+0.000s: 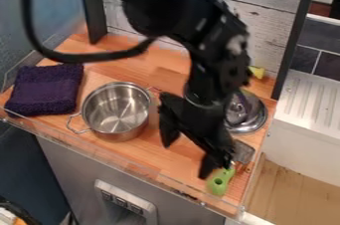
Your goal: Place the green object on top of the purple clothing
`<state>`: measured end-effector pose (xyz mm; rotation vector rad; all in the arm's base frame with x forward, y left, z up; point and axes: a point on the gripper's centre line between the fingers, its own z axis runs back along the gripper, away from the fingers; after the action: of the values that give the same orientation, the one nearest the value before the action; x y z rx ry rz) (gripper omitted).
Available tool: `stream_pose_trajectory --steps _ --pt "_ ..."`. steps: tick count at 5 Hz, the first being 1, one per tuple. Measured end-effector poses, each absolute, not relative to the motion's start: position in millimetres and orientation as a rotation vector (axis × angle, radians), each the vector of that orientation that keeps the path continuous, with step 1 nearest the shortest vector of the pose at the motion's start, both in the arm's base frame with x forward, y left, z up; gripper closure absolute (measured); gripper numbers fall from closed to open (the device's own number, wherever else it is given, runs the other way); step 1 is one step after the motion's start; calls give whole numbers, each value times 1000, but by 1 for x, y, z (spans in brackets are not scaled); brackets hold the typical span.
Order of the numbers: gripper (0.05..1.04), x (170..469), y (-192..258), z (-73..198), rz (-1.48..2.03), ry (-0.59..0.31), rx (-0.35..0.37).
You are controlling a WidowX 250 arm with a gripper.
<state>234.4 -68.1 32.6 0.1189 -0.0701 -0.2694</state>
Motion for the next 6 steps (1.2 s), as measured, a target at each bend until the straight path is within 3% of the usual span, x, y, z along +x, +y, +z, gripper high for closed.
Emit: stream_pose_trajectory --steps 3,4,6 --pt "83 249 -92 8 -261 -74 50" --pt "135 254 -98 1 -254 -82 17" --pt "725 258 -93 -2 -218 -89 3"
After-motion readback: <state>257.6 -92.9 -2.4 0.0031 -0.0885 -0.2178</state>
